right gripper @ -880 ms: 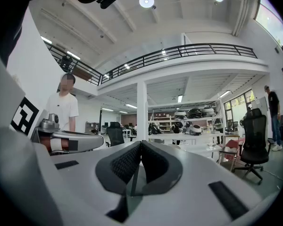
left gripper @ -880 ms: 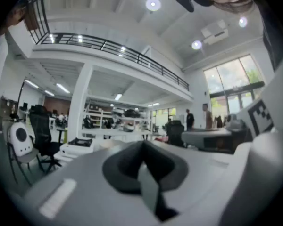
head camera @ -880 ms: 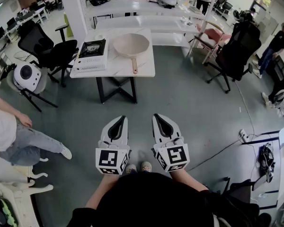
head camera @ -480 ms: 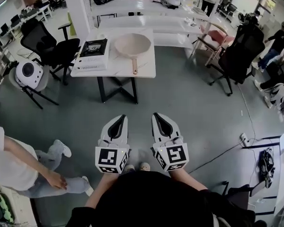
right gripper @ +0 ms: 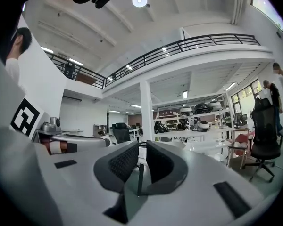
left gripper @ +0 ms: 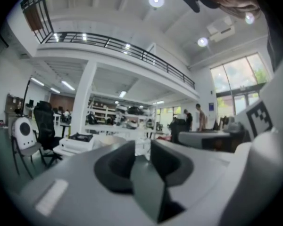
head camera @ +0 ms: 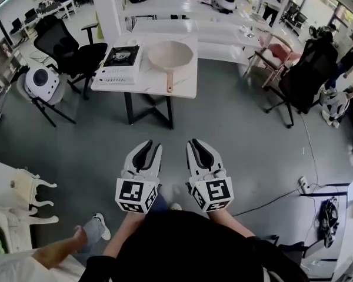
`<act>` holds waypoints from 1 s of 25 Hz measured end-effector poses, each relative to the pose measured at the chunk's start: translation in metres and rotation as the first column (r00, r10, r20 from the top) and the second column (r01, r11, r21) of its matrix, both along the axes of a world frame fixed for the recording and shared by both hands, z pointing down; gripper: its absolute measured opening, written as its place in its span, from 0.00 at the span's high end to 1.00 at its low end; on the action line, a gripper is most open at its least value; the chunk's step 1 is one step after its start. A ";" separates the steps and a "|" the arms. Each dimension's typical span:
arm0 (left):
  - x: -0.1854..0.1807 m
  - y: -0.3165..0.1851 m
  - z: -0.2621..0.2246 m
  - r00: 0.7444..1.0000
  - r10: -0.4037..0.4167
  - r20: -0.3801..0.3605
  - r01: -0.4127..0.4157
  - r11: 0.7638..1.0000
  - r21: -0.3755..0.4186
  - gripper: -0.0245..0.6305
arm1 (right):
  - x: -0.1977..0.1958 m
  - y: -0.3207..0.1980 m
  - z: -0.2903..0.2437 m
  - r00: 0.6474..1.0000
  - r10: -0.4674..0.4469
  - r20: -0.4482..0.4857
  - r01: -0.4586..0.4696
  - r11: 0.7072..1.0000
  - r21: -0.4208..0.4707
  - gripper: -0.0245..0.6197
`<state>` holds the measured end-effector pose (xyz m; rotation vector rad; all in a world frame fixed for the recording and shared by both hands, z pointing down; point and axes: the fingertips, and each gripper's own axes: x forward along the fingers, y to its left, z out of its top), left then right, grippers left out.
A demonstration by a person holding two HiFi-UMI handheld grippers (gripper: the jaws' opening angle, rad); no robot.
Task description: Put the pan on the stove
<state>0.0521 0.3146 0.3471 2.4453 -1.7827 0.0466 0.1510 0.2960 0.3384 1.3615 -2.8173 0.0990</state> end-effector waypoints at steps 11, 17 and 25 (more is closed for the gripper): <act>0.003 -0.033 0.008 0.999 -0.005 -0.045 0.003 0.999 -0.035 0.71 | 0.006 -0.028 0.007 1.000 -0.027 0.010 0.027 0.999 -0.035 0.70; -0.003 -0.067 0.016 0.998 0.010 -0.056 -0.011 1.000 -0.018 0.69 | 0.004 -0.057 0.013 1.000 -0.009 0.002 0.009 1.000 -0.017 0.70; -0.030 -0.146 0.032 0.996 0.059 -0.073 -0.060 0.998 -0.015 0.69 | -0.028 -0.131 0.035 1.000 0.012 -0.004 -0.012 1.000 -0.028 0.70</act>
